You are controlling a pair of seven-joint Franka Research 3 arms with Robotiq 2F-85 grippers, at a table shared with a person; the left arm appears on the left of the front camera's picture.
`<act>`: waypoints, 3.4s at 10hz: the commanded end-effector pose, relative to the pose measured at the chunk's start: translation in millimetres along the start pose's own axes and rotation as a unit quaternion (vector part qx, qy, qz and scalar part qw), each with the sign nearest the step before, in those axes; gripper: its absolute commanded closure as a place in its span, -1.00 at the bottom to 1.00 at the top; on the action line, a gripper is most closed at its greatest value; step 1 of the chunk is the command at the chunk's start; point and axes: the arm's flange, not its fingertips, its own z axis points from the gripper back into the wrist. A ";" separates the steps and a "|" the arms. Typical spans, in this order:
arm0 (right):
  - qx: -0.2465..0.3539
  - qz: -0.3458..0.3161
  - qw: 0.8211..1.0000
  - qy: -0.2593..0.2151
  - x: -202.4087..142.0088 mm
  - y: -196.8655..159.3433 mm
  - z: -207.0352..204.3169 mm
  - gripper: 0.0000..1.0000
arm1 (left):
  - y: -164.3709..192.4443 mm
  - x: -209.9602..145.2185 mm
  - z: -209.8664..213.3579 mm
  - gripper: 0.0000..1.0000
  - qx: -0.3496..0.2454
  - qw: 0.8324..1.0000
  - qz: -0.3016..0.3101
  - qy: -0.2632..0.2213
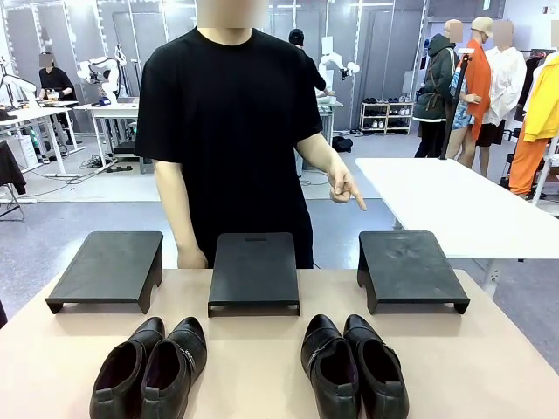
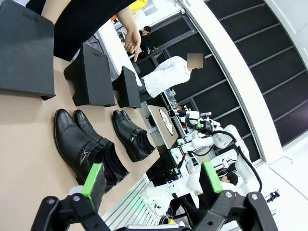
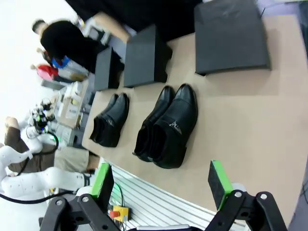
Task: Place the shoes on the stand as instructed by the person.
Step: Pick up one pair of Shoes and place it on the Shoes Stand indicated by the person.
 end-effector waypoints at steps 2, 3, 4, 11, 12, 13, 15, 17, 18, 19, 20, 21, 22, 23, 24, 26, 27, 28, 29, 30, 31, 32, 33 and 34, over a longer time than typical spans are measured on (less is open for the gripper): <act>-0.091 -0.015 0.988 0.123 39.0 70.1 -64.8 -1.00 | -2.0 -1.2 3.4 -1.00 -0.004 1.000 -0.004 0.008; -0.122 -0.034 0.980 0.151 45.3 87.1 -91.9 -1.00 | -2.0 -1.2 3.4 -1.00 -0.004 1.000 -0.004 0.008; -0.153 -0.060 0.971 0.172 48.3 101.6 -117.3 -1.00 | -2.0 -1.2 3.4 -1.00 -0.004 1.000 -0.004 0.008; -0.318 -0.053 0.918 0.231 -1.8 132.2 -296.0 -1.00 | -2.0 -1.2 3.4 -1.00 -0.004 1.000 -0.004 0.008; -0.336 -0.046 0.912 0.232 -8.2 127.8 -312.2 -1.00 | -2.0 -1.2 3.4 -1.00 -0.004 1.000 -0.004 0.008; -0.352 -0.034 0.902 0.247 -17.7 121.5 -328.8 -1.00 | -2.0 -1.2 3.4 -1.00 -0.004 1.000 -0.004 0.008; -0.346 -0.029 0.898 0.270 -30.6 115.6 -352.1 -1.00 | -2.0 -1.2 3.4 -1.00 -0.004 1.000 -0.004 0.008; -0.341 -0.013 0.895 0.287 -40.6 119.8 -370.2 -1.00 | -2.0 -1.2 3.4 -1.00 -0.004 1.000 -0.004 0.008; -0.338 -0.009 0.894 0.293 -46.2 118.7 -380.7 -1.00 | -2.0 -1.2 3.4 -1.00 -0.004 1.000 -0.004 0.008; -0.343 -0.005 0.890 0.301 -51.5 117.5 -387.4 -1.00 | -2.0 -1.2 3.4 -1.00 -0.004 1.000 -0.004 0.008; -0.351 -0.002 0.887 0.301 -53.7 114.0 -395.0 -1.00 | -2.0 -1.2 3.4 -1.00 -0.004 1.000 -0.004 0.008; -0.353 -0.003 0.887 0.298 -55.0 110.9 -401.0 -1.00 | -2.0 -1.2 3.4 -1.00 -0.004 1.000 -0.004 0.008; -0.353 -0.004 0.886 0.299 -56.9 109.4 -405.0 -1.00 | -2.0 -1.2 3.4 -1.00 -0.004 1.000 -0.004 0.008; -0.355 -0.002 0.885 0.301 -58.3 106.7 -409.5 -1.00 | -2.0 -1.2 3.4 -1.00 -0.004 1.000 -0.004 0.008; -0.357 0.001 0.884 0.302 -59.5 105.1 -412.6 -1.00 | -2.0 -1.2 3.4 -1.00 -0.004 1.000 -0.004 0.008; -0.356 0.011 0.881 0.310 -63.8 104.4 -417.8 -0.06 | -2.0 -1.2 3.4 -1.00 -0.004 1.000 -0.004 0.008; -0.358 0.013 0.880 0.312 -66.3 104.0 -421.4 0.43 | -2.0 -1.2 3.4 -1.00 -0.004 1.000 -0.004 0.008; -0.373 0.023 0.876 0.303 -68.8 103.1 -425.5 1.00 | -2.0 -1.2 3.4 -1.00 -0.004 1.000 -0.004 0.008; -0.372 0.022 0.875 0.308 -68.9 103.2 -425.1 1.00 | -2.0 -1.2 3.4 -1.00 -0.004 1.000 -0.004 0.008; -0.371 0.020 0.875 0.309 -69.0 103.0 -424.6 1.00 | -2.0 -1.2 3.4 -1.00 -0.004 1.000 -0.004 0.008; -0.368 0.016 0.877 0.307 -67.8 102.9 -423.5 0.92 | -2.0 -1.2 3.4 -1.00 -0.004 1.000 -0.004 0.008; -0.366 0.015 0.879 0.304 -65.4 103.8 -422.1 1.00 | -2.0 -1.2 3.4 -1.00 -0.004 1.000 -0.004 0.008; -0.362 0.013 0.883 0.298 -61.5 105.7 -418.3 1.00 | -2.0 -1.2 3.4 -1.00 -0.004 1.000 -0.004 0.008; -0.356 0.008 0.888 0.292 -56.8 106.5 -414.0 1.00 | -2.0 -1.2 3.4 -1.00 -0.004 1.000 -0.004 0.008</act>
